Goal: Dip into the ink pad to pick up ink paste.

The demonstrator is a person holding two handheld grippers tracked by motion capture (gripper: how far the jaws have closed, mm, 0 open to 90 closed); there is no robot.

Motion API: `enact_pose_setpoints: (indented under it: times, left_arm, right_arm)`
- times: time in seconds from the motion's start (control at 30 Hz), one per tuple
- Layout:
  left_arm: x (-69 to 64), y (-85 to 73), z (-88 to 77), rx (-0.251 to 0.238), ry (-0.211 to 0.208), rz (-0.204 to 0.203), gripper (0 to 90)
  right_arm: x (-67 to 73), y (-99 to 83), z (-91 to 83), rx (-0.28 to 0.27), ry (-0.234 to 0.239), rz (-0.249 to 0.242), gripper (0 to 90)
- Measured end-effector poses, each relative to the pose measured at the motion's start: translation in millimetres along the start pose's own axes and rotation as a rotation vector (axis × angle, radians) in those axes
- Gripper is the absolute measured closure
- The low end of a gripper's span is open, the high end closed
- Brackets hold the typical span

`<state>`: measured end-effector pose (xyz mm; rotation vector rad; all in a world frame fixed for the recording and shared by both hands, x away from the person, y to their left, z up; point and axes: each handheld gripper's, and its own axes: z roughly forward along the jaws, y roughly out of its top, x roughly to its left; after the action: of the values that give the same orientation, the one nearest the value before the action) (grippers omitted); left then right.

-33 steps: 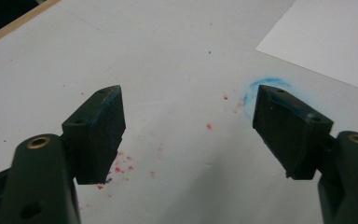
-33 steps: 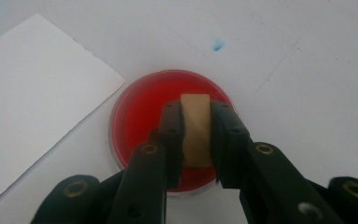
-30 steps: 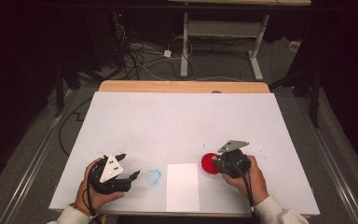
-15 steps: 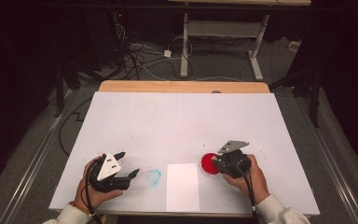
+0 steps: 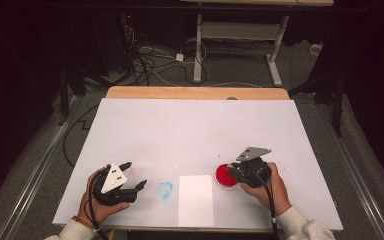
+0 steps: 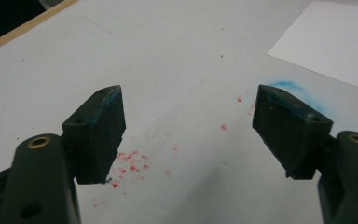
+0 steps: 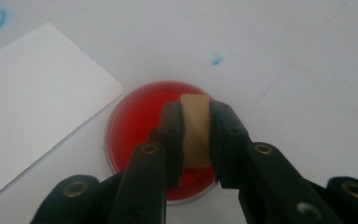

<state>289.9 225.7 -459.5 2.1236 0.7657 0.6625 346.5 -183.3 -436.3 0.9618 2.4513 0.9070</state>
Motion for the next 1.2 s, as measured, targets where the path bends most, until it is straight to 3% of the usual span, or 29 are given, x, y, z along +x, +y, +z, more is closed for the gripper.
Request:
enact_pose_setpoints:
  times: [0.07, 0.27, 0.7, 0.93, 0.97, 1.1, 1.2]
  left_arm:
    - [0.8, 0.1, -0.4, 0.004, 0.0, -0.016, 24.8]
    - [-2.9, -0.1, -0.7, 0.011, -0.003, -0.01, 24.8]
    - [-4.0, 3.9, 6.6, 0.01, -0.024, 0.012, 24.8]
    - [-5.8, 4.1, 6.2, 0.019, -0.023, 0.0, 24.9]
    - [-5.4, 4.5, 6.3, 0.016, -0.018, 0.015, 24.9]
    - [-6.8, 4.1, 6.3, 0.027, -0.025, 0.01, 25.1]
    - [-7.1, 4.1, 6.3, 0.029, -0.022, 0.011, 25.2]
  right_arm:
    - [0.8, 2.9, -5.5, -0.014, -0.001, -0.01, 76.0]
    - [5.4, 14.6, -20.6, -0.065, 0.009, -0.029, 76.0]
    - [8.4, 23.5, -33.4, -0.094, 0.011, -0.047, 76.0]
    - [12.1, 19.7, -18.2, -0.045, 0.03, -0.064, 75.9]
    - [11.8, 15.7, -10.5, -0.014, 0.035, -0.068, 76.0]
    - [10.5, 9.3, 0.1, 0.029, 0.038, -0.054, 76.0]
    - [9.9, 3.7, 10.4, 0.069, 0.029, -0.069, 75.9]
